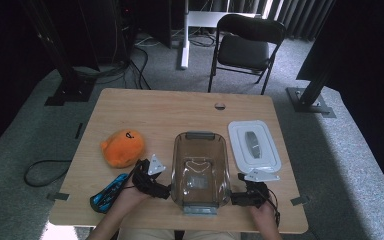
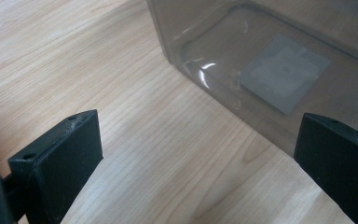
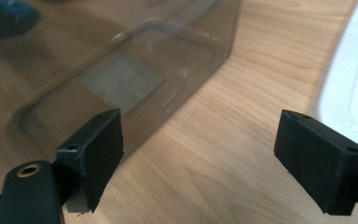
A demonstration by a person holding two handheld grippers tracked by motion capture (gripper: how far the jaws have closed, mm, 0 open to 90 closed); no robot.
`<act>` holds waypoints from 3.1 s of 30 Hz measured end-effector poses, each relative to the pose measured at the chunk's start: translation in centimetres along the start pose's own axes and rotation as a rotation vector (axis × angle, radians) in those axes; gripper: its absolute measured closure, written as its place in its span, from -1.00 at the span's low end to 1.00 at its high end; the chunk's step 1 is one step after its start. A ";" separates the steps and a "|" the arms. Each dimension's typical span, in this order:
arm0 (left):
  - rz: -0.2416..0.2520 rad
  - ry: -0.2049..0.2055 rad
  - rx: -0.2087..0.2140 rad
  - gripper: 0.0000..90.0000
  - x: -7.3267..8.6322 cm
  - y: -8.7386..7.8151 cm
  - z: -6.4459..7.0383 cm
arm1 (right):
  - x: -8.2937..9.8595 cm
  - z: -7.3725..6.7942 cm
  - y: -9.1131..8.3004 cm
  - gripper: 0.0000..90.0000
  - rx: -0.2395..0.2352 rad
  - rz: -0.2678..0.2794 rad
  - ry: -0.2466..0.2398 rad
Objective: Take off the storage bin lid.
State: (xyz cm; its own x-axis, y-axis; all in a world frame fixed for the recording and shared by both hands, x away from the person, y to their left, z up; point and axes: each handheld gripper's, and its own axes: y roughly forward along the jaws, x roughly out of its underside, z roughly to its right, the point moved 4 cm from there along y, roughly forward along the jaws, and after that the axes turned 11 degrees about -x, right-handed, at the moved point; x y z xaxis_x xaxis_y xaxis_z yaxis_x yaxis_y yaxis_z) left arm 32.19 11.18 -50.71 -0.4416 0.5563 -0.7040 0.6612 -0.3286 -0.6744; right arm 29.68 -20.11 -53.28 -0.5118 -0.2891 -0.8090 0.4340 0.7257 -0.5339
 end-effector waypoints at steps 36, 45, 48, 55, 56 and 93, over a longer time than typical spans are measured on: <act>-0.037 -0.037 -0.110 -0.97 -1.2 1.7 -5.8 | -0.9 -2.4 3.4 -0.70 -0.058 -0.004 -0.047; -0.018 -0.060 -0.076 -0.97 -0.9 0.6 -6.8 | -0.3 -2.5 3.6 -0.70 -0.058 -0.048 -0.084; -0.007 -0.084 -0.072 -0.97 -0.8 -0.1 -7.6 | 0.0 -2.2 3.1 -0.70 -0.051 -0.055 -0.090; -0.002 -0.130 -0.118 -0.97 -0.1 -1.5 -10.1 | 1.1 -0.7 1.0 -0.70 -0.028 -0.054 -0.069; -0.010 -0.135 -0.124 -0.96 0.0 -1.6 -10.5 | 1.2 -0.5 0.7 -0.70 -0.022 -0.053 -0.066; -0.123 -0.155 -0.148 -0.79 3.8 -0.2 -16.2 | 3.3 1.6 -1.5 -0.70 0.062 -0.169 -0.096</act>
State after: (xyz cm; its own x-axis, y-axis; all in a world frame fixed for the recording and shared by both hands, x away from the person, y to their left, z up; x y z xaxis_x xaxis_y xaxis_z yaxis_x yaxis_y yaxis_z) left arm 40.17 25.74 -49.63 -0.6044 0.4582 -0.6518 0.6731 -0.1442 -0.7254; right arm 28.53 -23.13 -55.50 -0.5093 -0.4643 -0.7246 0.3938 0.6229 -0.6760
